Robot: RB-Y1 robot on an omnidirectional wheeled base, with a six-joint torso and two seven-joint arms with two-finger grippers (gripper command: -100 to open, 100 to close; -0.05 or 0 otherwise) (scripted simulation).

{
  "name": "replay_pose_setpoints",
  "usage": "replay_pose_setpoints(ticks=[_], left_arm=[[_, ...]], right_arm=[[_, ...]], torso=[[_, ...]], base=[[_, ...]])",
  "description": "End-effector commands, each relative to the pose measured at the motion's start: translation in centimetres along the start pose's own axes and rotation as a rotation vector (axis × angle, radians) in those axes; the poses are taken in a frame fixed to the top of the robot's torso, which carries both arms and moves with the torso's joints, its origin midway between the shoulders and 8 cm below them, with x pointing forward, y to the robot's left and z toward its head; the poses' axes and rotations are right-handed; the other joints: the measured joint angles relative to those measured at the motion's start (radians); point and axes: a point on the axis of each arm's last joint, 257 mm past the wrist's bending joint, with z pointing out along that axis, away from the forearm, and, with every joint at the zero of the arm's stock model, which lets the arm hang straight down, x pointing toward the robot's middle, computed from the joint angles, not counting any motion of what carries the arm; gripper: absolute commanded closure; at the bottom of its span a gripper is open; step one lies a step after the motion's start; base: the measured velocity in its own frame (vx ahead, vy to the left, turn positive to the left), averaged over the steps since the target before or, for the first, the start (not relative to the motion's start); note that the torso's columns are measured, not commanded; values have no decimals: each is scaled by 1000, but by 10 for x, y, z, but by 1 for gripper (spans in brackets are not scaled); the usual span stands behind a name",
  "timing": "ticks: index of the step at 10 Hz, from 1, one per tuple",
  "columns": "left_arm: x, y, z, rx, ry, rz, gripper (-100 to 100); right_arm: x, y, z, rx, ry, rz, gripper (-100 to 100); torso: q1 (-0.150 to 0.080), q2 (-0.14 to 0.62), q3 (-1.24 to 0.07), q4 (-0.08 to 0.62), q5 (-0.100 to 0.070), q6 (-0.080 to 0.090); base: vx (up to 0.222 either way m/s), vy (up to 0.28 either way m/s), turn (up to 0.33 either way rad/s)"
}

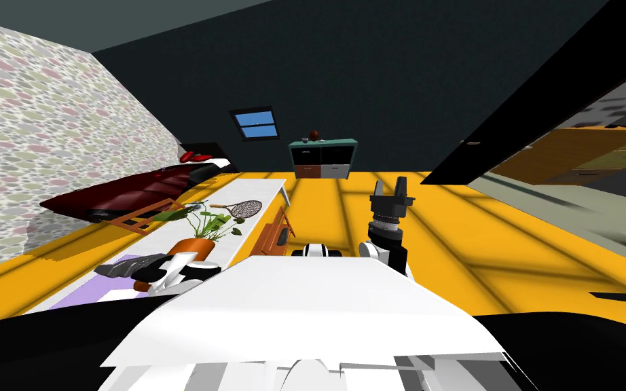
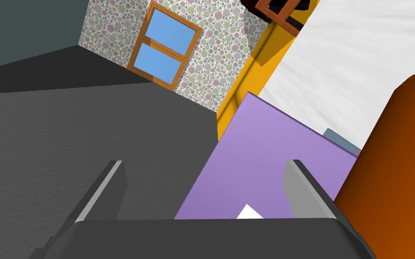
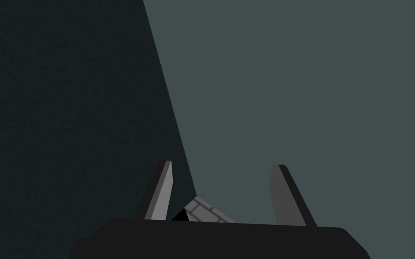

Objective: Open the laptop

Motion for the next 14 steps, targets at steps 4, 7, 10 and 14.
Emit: replay_pose_setpoints(ticks=[4,7,10,14], left_arm=[[54,44,-20,-73,84,2,-100],[100,69,-36,-116,166,18,-100],[137,89,-54,-150,229,20,-100],[137,89,-54,-150,229,20,-100]], right_arm=[[0,0,0,0,0,0,0],[0,0,0,0,0,0,0],[0,0,0,0,0,0,0],[0,0,0,0,0,0,0]], torso=[[-4,-8,-7,-2,-6,-2],[-14,-2,-3,0,-7,-1],[-10,-7,-6,-3,-3,4],[-5,-7,-6,-1,-6,4]], base=[[54,25,297],[78,-53,256],[64,-54,210],[2,-1,5]])
